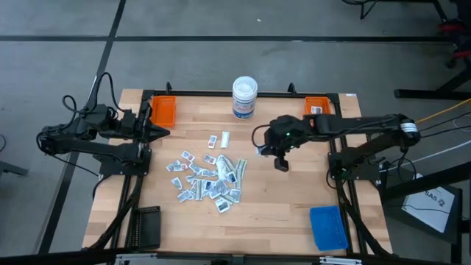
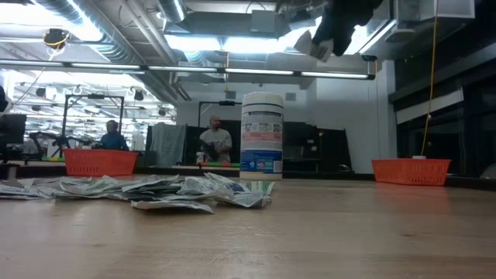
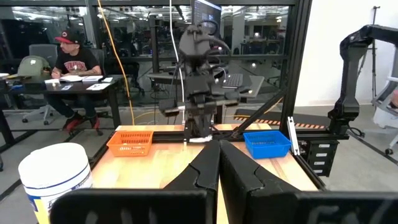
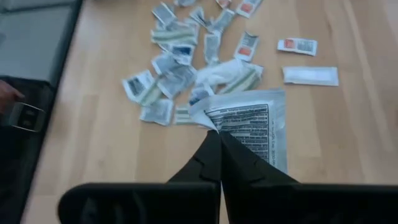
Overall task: Pick & Place First Aid Supplies
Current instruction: Put the gray towelette pack into the right orange bin
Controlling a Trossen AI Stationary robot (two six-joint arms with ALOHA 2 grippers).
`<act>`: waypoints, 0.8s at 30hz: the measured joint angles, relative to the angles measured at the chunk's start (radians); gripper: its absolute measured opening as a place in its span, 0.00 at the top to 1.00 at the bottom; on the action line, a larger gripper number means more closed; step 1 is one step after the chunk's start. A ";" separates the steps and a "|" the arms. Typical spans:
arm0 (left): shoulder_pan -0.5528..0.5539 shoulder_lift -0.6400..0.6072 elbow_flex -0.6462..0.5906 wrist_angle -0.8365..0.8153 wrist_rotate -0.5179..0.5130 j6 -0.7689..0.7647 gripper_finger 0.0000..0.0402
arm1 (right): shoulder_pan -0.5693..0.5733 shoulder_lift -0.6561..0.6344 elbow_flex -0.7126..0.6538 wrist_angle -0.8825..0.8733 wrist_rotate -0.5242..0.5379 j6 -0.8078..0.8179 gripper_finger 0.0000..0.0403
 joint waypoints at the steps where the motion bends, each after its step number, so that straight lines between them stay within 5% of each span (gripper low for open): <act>1: 0.000 0.000 0.000 0.000 0.000 0.000 0.99 | -0.003 -0.011 0.000 0.000 -0.014 0.009 1.00; 10: 0.000 0.000 0.000 0.000 0.000 0.000 0.99 | -0.035 -0.097 0.000 0.000 -0.070 0.063 1.00; 24: 0.000 0.000 0.000 0.000 0.000 0.000 0.99 | -0.107 -0.135 0.002 0.075 -0.389 0.167 1.00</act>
